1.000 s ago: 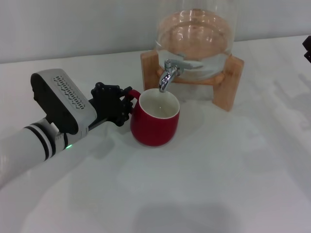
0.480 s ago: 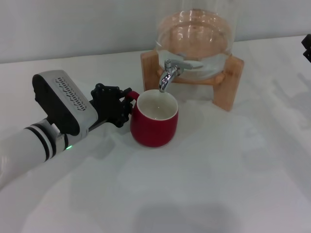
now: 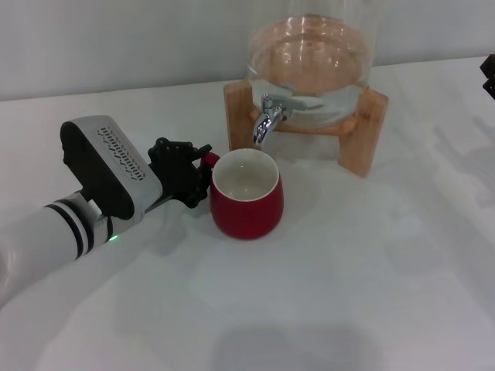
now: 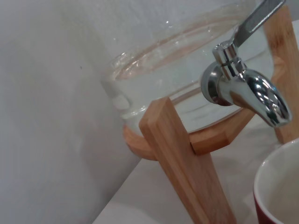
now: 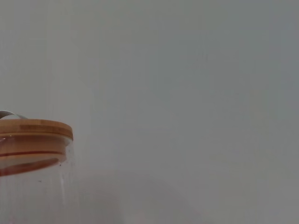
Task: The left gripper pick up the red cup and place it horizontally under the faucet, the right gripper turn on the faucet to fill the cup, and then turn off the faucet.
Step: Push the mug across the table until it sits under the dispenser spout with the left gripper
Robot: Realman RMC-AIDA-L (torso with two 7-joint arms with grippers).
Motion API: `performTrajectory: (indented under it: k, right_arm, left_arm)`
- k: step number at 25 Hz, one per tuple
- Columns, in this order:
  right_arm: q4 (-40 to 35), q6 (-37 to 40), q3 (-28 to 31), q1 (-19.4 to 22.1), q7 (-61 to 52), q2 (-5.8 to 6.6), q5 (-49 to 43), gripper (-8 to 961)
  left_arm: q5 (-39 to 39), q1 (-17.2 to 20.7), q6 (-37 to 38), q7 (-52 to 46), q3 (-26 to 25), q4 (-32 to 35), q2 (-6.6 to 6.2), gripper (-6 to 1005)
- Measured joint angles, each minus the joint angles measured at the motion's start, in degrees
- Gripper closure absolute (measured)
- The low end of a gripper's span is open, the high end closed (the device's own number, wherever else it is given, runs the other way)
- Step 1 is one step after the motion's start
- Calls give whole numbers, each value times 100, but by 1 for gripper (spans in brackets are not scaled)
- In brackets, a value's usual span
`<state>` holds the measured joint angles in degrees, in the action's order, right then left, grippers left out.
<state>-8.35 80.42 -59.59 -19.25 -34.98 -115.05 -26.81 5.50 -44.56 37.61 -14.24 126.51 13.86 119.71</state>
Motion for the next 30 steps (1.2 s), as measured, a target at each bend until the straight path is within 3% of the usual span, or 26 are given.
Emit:
performTrajectory:
  k: [30]
  right_arm:
    - [-46,-10,-40,-2,-50,0,0,85]
  left_arm:
    - [-9,-40,-98,0,-4,6,0,745]
